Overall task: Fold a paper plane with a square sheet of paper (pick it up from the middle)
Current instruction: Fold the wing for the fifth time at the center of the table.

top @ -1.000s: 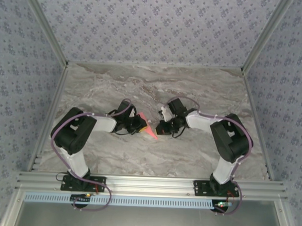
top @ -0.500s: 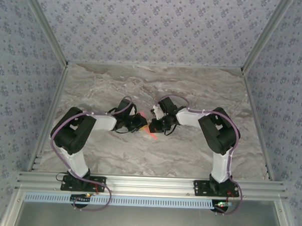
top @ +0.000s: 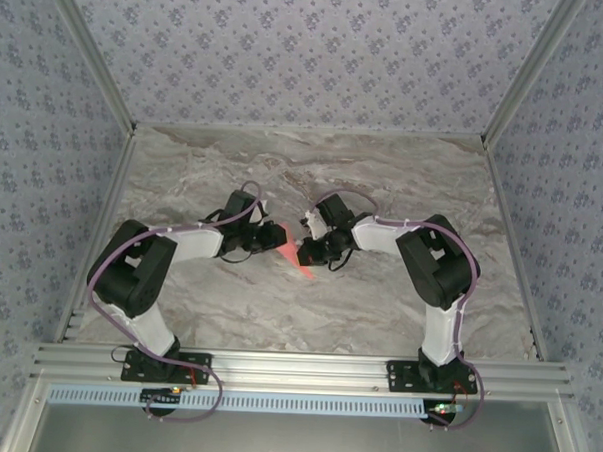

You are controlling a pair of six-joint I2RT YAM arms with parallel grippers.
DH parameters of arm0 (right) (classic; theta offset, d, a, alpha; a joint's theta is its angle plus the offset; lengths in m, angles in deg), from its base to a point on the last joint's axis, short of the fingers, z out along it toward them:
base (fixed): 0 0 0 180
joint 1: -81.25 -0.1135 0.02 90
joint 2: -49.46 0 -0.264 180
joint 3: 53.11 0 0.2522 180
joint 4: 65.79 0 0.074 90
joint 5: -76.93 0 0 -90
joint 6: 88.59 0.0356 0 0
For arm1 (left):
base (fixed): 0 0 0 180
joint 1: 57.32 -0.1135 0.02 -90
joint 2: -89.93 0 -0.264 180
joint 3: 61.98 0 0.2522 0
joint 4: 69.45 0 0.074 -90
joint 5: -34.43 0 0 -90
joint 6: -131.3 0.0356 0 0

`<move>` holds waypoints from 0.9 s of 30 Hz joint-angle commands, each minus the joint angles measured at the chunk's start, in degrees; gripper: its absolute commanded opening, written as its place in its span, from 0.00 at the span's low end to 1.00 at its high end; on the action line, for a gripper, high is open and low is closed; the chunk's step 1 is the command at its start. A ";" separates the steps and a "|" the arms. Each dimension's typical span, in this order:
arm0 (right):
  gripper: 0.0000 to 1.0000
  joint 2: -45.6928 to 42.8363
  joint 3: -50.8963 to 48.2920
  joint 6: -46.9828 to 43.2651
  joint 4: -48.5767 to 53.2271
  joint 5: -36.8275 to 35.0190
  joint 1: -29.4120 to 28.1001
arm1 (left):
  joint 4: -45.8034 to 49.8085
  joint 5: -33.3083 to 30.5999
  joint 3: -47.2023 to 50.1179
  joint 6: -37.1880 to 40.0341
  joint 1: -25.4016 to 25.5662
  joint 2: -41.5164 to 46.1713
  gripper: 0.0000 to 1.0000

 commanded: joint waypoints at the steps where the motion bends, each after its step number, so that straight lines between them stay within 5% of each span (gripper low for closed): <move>1: 0.00 2.30 -2.07 -1.78 6.45 -3.79 0.64 | 1.11 -1.35 -0.87 6.55 -1.07 -0.43 0.23; 27: 0.00 2.39 -3.96 -4.07 8.70 -3.71 0.72 | 0.94 -6.25 -3.82 10.81 -4.80 -5.29 0.24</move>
